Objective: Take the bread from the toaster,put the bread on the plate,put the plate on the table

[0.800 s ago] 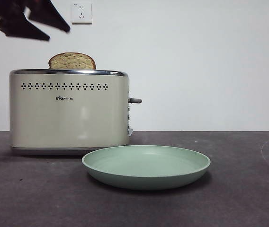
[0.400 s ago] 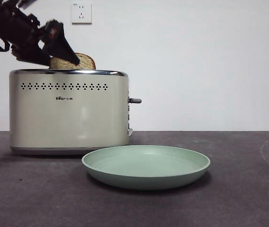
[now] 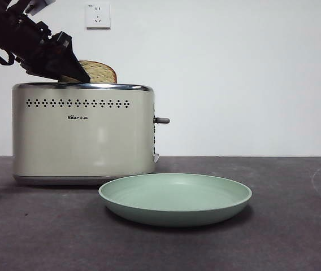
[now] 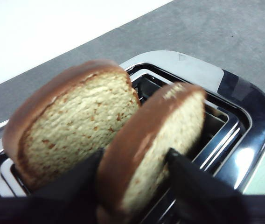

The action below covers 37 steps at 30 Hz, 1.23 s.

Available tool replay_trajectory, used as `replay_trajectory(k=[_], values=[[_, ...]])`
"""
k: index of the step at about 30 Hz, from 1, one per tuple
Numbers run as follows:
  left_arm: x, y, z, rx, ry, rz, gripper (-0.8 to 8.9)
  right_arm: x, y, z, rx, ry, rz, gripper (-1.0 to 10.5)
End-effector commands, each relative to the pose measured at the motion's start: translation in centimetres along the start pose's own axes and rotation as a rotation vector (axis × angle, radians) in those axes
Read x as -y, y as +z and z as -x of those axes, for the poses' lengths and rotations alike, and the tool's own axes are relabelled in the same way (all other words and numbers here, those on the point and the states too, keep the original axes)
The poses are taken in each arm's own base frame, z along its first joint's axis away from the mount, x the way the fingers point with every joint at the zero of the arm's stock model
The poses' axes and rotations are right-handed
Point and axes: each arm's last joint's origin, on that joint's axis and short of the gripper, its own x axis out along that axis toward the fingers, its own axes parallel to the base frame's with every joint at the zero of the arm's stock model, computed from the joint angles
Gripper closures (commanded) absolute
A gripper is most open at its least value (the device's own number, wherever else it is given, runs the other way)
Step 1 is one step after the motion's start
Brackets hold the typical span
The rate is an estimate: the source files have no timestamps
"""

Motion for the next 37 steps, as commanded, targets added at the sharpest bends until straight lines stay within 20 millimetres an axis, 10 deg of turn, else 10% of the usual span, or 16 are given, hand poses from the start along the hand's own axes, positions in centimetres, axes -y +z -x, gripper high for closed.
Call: replay_trajectory(k=[1, 22, 37], values=[[0.0, 0.2, -0.1, 0.012, -0.002, -0.011, 8.22, -0.1, 0.1, 0.1, 0.004, 0.0, -0.001, 3.8], [-0.4, 10.7, 5.6, 0.074, 0.001, -0.041, 8.22, -0.1, 0.1, 0.1, 0.004, -0.005, -0.001, 3.8], [6.1, 15.1, 20.0, 0.232, 0.048, -0.063, 8.21, 2.8, 3.5, -3.5, 0.033, -0.009, -0.039, 3.8]])
